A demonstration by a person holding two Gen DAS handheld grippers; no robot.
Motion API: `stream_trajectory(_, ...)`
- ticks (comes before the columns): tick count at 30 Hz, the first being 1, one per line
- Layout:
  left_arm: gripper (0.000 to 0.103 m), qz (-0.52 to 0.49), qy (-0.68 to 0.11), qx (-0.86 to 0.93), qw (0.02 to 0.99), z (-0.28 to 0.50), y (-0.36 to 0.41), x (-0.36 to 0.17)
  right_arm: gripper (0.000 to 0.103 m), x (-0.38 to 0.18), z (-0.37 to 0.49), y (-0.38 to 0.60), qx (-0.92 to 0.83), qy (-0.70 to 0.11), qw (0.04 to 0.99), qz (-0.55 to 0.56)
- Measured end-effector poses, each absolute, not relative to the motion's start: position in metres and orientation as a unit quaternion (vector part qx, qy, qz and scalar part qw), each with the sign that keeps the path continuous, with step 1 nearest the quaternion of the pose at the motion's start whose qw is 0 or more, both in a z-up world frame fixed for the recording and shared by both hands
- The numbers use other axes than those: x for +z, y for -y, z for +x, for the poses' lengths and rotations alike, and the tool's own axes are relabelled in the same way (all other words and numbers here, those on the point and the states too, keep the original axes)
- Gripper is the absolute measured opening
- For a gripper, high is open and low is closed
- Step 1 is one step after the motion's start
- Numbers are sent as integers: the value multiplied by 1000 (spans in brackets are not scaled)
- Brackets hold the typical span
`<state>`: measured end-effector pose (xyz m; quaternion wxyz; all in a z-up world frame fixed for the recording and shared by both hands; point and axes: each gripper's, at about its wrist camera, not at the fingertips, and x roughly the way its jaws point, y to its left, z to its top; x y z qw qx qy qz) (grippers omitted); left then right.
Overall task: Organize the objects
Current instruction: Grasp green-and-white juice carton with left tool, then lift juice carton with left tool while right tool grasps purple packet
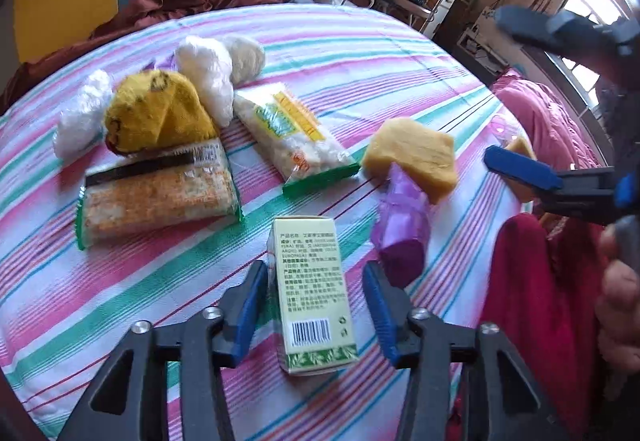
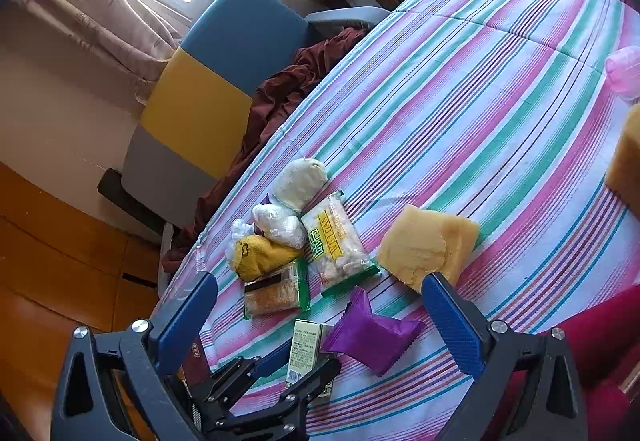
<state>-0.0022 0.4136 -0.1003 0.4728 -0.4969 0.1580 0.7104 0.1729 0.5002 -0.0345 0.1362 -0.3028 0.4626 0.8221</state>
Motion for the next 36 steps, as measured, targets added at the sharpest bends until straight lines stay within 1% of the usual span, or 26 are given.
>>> stream_trajectory(1,31,-488,-156,720,469,-2,-411,-100,103,-35,173,-501,821,-464,136,-303)
stream_trajectory(2,30,-486,-148,723,469,-4,-407,-101,103,-35,173,-501,821,-463,138,-304)
stream_trajectory(4,30,-490,-122,720,476,-9,-395,-102,103,-36,172,-501,820,-463,139,-306)
stream_trajectory(10,30,-469,-116,742,465,-4,-344,-98,103,-38,165,-497,817,-449,140,-334)
stream_trajectory(16,30,-461,-82,760,450,0,-290,-98,103,-41,158,-494,812,-440,136,-360)
stream_trajectory(23,30,-453,-50,762,460,0,-280,-103,103,-52,131,-477,795,-389,116,-452)
stream_trajectory(26,30,-453,-35,760,464,-2,-277,-104,103,-55,126,-472,790,-366,138,-472)
stream_trajectory(30,30,-458,-17,756,468,-4,-274,-107,103,-62,121,-471,777,-366,141,-493)
stream_trajectory(32,30,-458,-14,756,469,-4,-274,-108,103,-62,119,-469,778,-374,114,-491)
stream_trajectory(34,30,-457,-14,756,469,-4,-273,-108,102,-63,118,-464,779,-400,36,-482)
stream_trajectory(35,30,-456,-14,756,469,-4,-273,-108,100,-61,120,-464,782,-411,13,-469)
stream_trajectory(36,31,-456,-14,756,469,-4,-273,-108,101,-58,123,-466,787,-415,18,-457)
